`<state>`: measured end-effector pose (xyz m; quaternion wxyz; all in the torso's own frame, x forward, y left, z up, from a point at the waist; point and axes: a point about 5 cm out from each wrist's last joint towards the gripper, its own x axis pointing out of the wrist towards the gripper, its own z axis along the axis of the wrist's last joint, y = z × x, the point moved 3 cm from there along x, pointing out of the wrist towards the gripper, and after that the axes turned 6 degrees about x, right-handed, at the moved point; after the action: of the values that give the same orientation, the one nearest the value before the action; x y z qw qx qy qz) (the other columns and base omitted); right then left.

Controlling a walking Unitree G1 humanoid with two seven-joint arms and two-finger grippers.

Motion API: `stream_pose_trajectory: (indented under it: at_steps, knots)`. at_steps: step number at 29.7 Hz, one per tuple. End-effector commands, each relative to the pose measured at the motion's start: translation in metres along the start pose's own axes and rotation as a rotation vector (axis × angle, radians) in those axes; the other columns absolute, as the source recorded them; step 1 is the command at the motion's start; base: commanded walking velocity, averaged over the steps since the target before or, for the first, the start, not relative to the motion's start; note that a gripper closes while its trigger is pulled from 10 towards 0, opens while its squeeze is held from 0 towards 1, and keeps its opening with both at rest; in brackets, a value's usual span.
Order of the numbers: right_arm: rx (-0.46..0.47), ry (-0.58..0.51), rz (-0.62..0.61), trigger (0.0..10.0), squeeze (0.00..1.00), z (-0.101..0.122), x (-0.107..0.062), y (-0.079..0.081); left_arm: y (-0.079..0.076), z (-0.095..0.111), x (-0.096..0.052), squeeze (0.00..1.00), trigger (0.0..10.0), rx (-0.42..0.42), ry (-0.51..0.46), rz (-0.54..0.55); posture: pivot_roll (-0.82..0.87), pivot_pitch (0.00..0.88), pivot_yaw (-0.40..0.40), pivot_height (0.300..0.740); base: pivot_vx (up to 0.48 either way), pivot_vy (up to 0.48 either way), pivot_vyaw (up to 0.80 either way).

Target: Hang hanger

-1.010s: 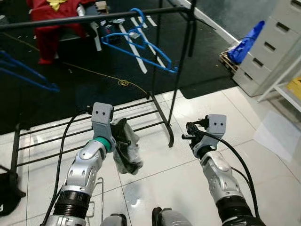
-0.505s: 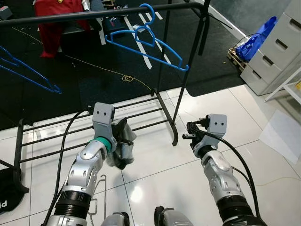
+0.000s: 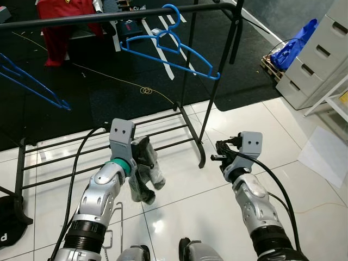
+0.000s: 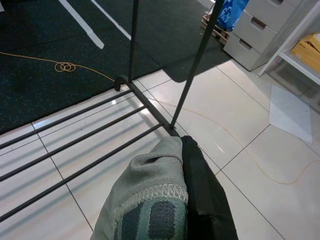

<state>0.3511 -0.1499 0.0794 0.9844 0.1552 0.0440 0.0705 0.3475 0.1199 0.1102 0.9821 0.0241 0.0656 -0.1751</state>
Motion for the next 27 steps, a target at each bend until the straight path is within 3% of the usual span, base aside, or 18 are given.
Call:
stream_pose_trajectory:
  at_steps: [1,27]
  knots:
    - [0.005,0.016,-0.011,10.0,0.0,-0.0046,-0.0021,-0.0031,-0.0029,-0.003,-0.0019,0.0,10.0,-0.012,-0.002,-0.015,-0.04,0.069,0.037,0.74,0.0,0.0,0.0]
    - [0.002,0.021,-0.011,10.0,0.0,-0.0056,-0.0031,-0.0033,-0.0066,-0.0015,-0.0037,0.0,10.0,-0.031,-0.02,-0.055,-0.05,0.076,0.036,0.74,0.279,0.0,0.0]
